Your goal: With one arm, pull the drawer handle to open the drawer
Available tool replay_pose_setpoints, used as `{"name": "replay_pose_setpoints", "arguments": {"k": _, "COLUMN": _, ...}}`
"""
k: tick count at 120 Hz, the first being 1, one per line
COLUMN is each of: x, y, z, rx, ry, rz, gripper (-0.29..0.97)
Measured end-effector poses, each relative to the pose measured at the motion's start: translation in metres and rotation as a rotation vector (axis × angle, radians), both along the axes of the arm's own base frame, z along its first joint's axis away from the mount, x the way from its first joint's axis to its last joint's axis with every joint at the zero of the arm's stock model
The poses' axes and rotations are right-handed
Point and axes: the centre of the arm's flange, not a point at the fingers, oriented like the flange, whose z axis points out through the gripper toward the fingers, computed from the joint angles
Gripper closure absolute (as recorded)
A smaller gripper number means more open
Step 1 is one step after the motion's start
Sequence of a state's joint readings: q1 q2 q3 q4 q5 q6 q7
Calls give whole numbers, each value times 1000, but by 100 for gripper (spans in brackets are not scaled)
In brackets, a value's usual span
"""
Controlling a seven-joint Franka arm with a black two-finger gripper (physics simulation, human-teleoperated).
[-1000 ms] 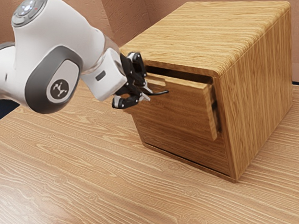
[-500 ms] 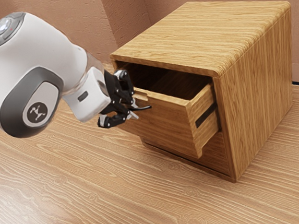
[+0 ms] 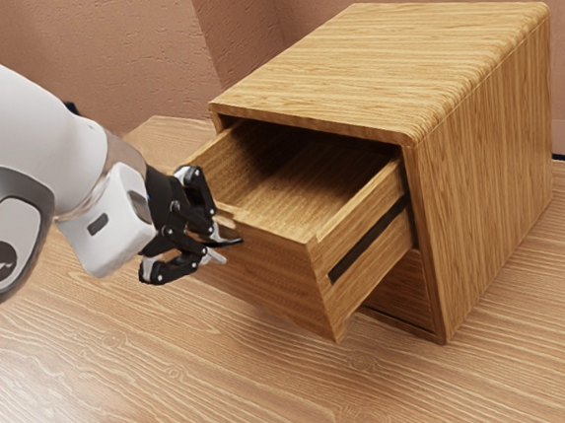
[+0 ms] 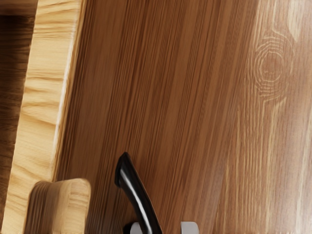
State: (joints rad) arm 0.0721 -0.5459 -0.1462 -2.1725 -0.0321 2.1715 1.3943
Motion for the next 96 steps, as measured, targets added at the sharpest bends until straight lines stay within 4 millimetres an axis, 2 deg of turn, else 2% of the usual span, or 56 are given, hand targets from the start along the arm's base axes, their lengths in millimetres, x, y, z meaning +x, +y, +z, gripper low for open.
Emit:
{"name": "replay_pose_setpoints", "arguments": {"k": 29, "x": -4, "y": 21, "z": -5, "rx": -26, "ry": 27, "rz": 27, "gripper": 80}}
{"name": "replay_pose_setpoints", "arguments": {"k": 50, "x": -22, "y": 23, "z": -2, "rx": -31, "ry": 22, "rz": 28, "gripper": 79}}
{"name": "replay_pose_setpoints", "arguments": {"k": 96, "x": -45, "y": 24, "z": 0, "rx": -27, "ry": 34, "rz": 29, "gripper": 81}}
